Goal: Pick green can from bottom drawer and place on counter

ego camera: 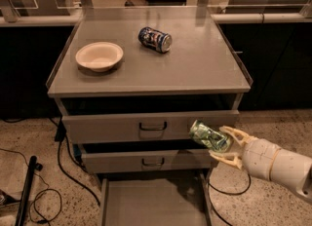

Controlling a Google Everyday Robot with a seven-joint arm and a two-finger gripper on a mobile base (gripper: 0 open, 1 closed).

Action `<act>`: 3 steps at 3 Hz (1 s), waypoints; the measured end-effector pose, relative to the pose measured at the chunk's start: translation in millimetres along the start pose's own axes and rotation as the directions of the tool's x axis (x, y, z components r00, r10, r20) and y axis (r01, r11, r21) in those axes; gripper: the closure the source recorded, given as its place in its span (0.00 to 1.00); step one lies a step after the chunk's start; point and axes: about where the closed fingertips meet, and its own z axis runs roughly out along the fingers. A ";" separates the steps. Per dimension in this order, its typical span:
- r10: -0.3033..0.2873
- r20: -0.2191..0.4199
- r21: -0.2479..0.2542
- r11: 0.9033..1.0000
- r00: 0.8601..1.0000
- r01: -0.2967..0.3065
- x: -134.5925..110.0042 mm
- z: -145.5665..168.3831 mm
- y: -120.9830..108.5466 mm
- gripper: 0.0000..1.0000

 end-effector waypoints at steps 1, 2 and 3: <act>-0.150 -0.051 0.040 0.988 0.987 0.152 -44.3 -2.2 -31.4 1.00; -0.245 -0.079 0.047 0.967 0.966 0.249 -83.3 -10.9 -57.4 1.00; -0.245 -0.054 0.025 0.969 0.968 0.246 -116.4 -18.5 -95.2 1.00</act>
Offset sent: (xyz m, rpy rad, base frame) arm 0.0341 0.0231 0.1539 -0.3147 -0.2201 0.0432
